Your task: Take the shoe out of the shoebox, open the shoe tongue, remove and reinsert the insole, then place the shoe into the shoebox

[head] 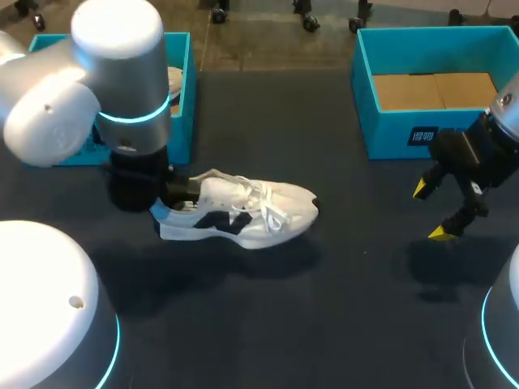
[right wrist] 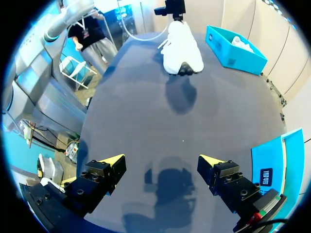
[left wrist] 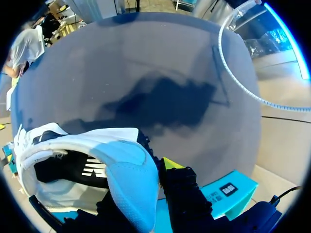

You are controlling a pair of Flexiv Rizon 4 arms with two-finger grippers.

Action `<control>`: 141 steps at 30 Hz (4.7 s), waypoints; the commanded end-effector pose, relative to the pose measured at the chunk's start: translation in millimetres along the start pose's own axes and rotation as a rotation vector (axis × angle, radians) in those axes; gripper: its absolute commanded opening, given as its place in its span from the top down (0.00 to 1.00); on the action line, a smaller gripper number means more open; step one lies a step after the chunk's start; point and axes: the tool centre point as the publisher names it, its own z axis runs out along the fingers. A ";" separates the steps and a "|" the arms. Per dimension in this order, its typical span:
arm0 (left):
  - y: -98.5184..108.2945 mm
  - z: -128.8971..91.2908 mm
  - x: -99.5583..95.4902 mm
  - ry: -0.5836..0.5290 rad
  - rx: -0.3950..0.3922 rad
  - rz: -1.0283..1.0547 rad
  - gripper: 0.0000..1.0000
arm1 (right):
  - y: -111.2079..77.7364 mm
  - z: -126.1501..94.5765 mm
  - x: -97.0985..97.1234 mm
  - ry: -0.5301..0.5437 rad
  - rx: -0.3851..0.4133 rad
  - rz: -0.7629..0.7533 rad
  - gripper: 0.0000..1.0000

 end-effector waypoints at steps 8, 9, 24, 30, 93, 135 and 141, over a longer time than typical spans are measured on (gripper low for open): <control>7.8 41.4 -49.8 0.033 0.054 0.008 1.00 | 0.5 0.9 -0.4 0.000 0.003 0.001 0.00; 6.9 44.2 -53.1 0.033 0.055 0.008 1.00 | 0.5 0.9 -0.4 0.000 0.003 0.001 0.00; -5.5 81.8 -82.5 0.067 0.053 0.020 1.00 | 0.5 0.9 -0.4 0.000 0.003 0.001 0.00; -7.5 87.2 -84.4 0.070 0.045 0.022 1.00 | 0.5 0.9 -0.4 0.000 0.003 0.001 0.00; -9.7 -15.8 0.0 -0.579 0.902 -1.117 0.00 | 0.5 0.9 -0.4 0.000 0.003 0.001 0.00; -8.7 79.9 -11.1 -0.967 1.228 -1.377 0.00 | 0.5 0.9 -0.4 0.000 0.003 0.001 0.00; -8.8 86.8 -27.6 -0.986 1.228 -1.374 0.00 | 0.5 0.9 -0.4 0.000 0.003 0.001 0.00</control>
